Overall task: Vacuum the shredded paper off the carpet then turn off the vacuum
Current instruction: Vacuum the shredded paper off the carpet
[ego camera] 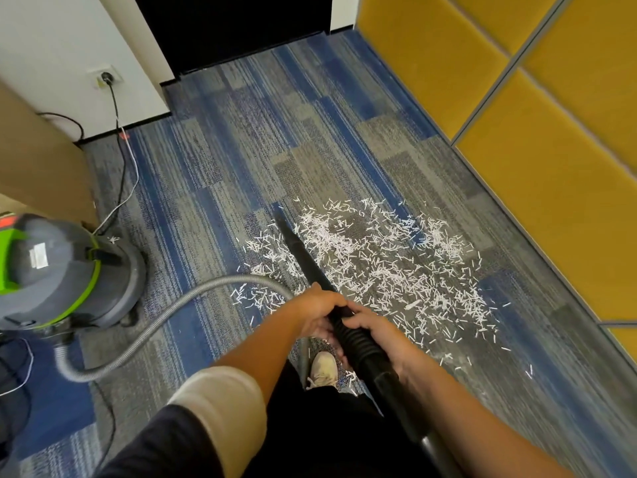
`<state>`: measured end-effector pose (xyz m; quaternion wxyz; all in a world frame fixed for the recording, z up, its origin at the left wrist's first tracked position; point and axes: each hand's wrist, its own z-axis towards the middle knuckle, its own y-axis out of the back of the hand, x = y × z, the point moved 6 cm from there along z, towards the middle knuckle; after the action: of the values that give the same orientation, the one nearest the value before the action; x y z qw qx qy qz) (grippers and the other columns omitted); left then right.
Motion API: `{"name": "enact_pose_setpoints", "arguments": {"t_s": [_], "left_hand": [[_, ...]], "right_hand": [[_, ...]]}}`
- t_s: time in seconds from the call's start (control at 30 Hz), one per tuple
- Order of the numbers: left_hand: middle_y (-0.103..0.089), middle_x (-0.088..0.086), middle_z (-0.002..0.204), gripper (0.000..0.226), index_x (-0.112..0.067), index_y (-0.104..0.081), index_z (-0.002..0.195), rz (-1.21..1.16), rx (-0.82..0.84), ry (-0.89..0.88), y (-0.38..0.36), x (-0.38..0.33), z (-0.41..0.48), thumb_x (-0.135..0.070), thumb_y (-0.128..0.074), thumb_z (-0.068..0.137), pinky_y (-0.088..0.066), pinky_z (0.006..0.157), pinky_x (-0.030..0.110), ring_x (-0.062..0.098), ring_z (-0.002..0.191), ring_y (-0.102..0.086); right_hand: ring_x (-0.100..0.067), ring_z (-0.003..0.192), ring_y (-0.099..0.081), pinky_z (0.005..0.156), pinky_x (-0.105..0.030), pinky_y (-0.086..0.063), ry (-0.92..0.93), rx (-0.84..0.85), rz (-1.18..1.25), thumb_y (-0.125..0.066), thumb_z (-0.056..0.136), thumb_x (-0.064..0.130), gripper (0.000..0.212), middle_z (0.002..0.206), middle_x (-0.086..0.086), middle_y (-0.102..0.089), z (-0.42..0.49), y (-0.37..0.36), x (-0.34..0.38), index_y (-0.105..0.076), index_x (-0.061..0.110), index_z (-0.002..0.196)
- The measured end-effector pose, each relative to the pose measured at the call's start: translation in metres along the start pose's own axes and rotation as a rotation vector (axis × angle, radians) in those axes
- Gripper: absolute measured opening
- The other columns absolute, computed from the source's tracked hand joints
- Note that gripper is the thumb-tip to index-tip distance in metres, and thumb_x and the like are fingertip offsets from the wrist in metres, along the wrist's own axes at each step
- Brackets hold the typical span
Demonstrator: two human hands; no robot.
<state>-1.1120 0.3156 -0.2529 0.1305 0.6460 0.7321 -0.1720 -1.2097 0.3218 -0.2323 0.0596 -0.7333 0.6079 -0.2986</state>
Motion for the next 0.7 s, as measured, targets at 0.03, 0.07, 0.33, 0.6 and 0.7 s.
{"name": "enact_pose_setpoints", "arguments": {"t_s": [0.03, 0.07, 0.33, 0.6, 0.7], "left_hand": [[-0.062, 0.013, 0.090, 0.008, -0.009, -0.044, 0.097, -0.015, -0.005, 0.005, -0.004, 0.000, 0.001, -0.009, -0.051, 0.095, -0.056, 0.046, 0.030, 0.023, 0.068, -0.066], [-0.061, 0.013, 0.089, 0.009, -0.010, -0.042, 0.093, -0.023, -0.015, 0.008, -0.007, 0.000, 0.002, -0.009, -0.052, 0.095, -0.056, 0.046, 0.031, 0.023, 0.069, -0.065], [-0.060, 0.016, 0.107, 0.030, -0.014, -0.024, 0.112, 0.015, -0.035, 0.006, -0.016, 0.002, 0.007, -0.014, -0.050, 0.097, -0.057, 0.060, 0.034, 0.026, 0.080, -0.065], [-0.059, 0.014, 0.100, 0.035, -0.004, -0.033, 0.125, 0.008, -0.022, -0.003, -0.014, -0.004, 0.016, -0.013, -0.051, 0.096, -0.054, 0.046, 0.029, 0.022, 0.068, -0.064], [-0.059, 0.017, 0.103, 0.036, -0.004, -0.034, 0.126, -0.011, -0.026, 0.000, -0.013, -0.002, 0.015, -0.013, -0.051, 0.095, -0.052, 0.045, 0.028, 0.022, 0.065, -0.063]], "right_hand": [[-0.024, 0.042, -0.054, 0.038, -0.026, -0.048, -0.006, 0.001, -0.005, -0.038, 0.091, -0.001, 0.030, 0.067, -0.019, -0.052, 0.000, 0.005, 0.000, -0.046, 0.015, 0.116], [-0.024, 0.042, -0.054, 0.039, -0.026, -0.048, -0.012, 0.001, -0.005, -0.038, 0.091, -0.001, 0.032, 0.068, -0.019, -0.052, 0.000, 0.009, 0.000, -0.045, 0.015, 0.119], [-0.025, 0.042, -0.056, 0.038, -0.027, -0.049, -0.034, 0.010, -0.025, -0.039, 0.092, -0.001, 0.040, 0.070, -0.021, -0.054, 0.001, 0.020, 0.001, -0.042, 0.016, 0.128], [-0.025, 0.042, -0.055, 0.040, -0.027, -0.049, -0.061, 0.023, 0.009, -0.039, 0.091, 0.000, 0.041, 0.067, -0.020, -0.053, 0.008, 0.023, 0.008, -0.044, 0.022, 0.125], [-0.025, 0.044, -0.055, 0.042, -0.027, -0.049, -0.083, 0.045, -0.012, -0.039, 0.091, 0.000, 0.036, 0.068, -0.019, -0.053, 0.008, 0.022, 0.007, -0.047, 0.021, 0.119]]}}
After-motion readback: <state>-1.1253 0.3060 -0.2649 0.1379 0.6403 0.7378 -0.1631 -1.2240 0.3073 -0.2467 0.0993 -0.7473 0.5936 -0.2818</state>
